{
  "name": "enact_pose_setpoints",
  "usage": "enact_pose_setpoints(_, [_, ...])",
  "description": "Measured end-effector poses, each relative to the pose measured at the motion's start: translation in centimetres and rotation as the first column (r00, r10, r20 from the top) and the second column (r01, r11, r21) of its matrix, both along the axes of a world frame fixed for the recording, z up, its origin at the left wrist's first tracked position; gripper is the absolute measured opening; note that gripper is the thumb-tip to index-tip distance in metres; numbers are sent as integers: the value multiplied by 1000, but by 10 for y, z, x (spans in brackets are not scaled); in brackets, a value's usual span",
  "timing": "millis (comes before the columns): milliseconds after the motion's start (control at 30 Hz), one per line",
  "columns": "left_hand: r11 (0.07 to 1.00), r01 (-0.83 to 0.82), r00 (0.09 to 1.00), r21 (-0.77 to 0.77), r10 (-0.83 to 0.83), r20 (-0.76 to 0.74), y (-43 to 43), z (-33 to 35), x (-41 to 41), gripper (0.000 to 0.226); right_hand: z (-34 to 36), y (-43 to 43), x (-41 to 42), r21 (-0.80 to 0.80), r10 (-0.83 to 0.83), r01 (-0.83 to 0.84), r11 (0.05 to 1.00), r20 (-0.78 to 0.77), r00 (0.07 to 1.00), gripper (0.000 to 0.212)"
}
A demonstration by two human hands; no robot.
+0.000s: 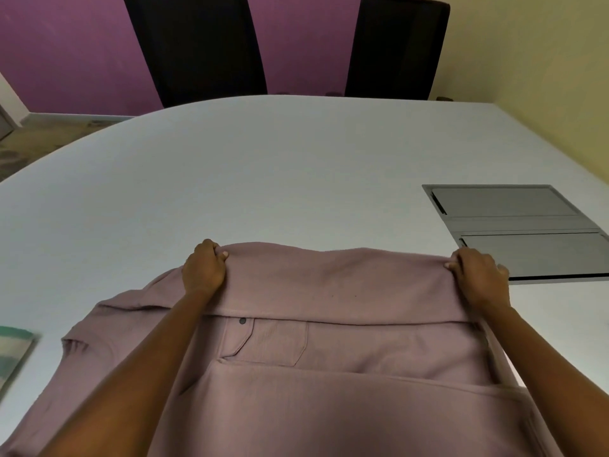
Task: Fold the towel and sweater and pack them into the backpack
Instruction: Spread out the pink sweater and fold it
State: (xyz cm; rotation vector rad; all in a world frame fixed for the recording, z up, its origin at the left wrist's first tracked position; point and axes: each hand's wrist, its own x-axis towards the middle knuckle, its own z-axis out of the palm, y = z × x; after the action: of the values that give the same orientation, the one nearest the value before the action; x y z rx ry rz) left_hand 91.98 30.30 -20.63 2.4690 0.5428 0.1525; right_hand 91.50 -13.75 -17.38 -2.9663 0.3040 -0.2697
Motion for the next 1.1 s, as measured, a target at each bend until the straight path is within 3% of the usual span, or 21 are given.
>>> enact_pose_setpoints(67, [1000, -26, 1000, -6, 26, 10, -1, -2, -2, 25, 1, 3, 2, 47, -35, 33, 998, 60, 998, 19])
enact_pose_setpoints(200, [997, 73, 997, 13, -73, 27, 8, -10, -1, 24, -14, -7, 11, 141, -7, 43, 989, -252, 968, 13])
enact_pose_setpoints(333, [960, 247, 952, -134, -266, -152, 25, -1, 12, 48, -5, -15, 19, 318, 139, -3, 948, -405, 904, 57])
enact_pose_setpoints(433, [947, 305, 882, -98, -320, -345, 30, 9, 22, 56, 3, -19, 30, 228, 140, -26, 973, -499, 855, 69])
enact_pose_setpoints(567, [944, 328, 883, 33, -294, -367, 23, 21, 25, 24, 16, -6, 36, -137, 22, -120, 983, -568, 823, 45])
enact_pose_setpoints(700, [886, 321, 932, 334, -233, -278, 14, 35, 19, 32, 22, 1, 26, -236, 24, -119, 964, -371, 928, 28])
enact_pose_setpoints(767, [874, 281, 956, 396, -218, -198, 9, 42, 13, 30, 22, -1, 19, -228, 27, -87, 970, -255, 967, 26])
enact_pose_setpoints(967, [928, 127, 964, 351, -199, 176, -2, 54, -14, 21, 30, -1, -10, -177, 116, -81, 981, 194, 974, 13])
enact_pose_setpoints(1100, [921, 160, 931, 357, -260, 255, 3, 49, -51, 17, 26, -9, -50, -213, 178, -130, 968, 223, 959, 22])
